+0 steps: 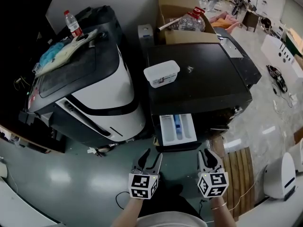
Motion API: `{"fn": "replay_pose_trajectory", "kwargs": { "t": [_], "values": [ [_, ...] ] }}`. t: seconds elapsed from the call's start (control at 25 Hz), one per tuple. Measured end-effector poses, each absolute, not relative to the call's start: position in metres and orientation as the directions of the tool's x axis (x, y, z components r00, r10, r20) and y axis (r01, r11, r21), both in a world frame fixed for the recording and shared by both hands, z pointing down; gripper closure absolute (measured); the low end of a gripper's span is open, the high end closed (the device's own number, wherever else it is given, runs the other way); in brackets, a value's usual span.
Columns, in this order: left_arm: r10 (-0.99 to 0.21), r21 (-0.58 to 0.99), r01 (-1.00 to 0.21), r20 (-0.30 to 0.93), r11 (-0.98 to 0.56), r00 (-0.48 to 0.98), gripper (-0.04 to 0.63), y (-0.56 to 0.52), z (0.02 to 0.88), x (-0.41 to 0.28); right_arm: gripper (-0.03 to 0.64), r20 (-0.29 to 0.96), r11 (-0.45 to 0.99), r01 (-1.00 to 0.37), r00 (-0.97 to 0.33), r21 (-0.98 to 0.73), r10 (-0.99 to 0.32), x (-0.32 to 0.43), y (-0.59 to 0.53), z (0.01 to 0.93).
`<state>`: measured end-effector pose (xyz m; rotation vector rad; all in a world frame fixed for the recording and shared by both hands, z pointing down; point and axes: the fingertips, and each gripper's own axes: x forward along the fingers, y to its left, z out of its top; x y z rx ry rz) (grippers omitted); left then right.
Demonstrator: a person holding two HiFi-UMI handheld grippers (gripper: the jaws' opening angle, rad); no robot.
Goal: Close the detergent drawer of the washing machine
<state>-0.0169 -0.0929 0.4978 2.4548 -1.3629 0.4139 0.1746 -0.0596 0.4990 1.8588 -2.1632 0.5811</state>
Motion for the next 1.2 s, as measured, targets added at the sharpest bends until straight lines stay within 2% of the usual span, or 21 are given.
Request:
{"fn": "replay_pose_trajectory", "kwargs": {
  "t": [0.64, 1.2],
  "values": [
    [-0.757, 0.14, -0.867, 0.436, -0.478, 0.487, 0.431, -0.096, 0.542, -0.014, 0.535, 0.518, 0.102, -0.986, -0.155, -0.128, -0.841, 0.187, -0.072, 0.548],
    [-0.763, 0.167, -0.886, 0.455, -0.434, 0.459, 0.448, -0.099, 0.562, -0.007, 0.537, 0.537, 0.188, -0.977, -0.215, -0.105, -0.816, 0.179, -0.085, 0.562]
  ]
}}
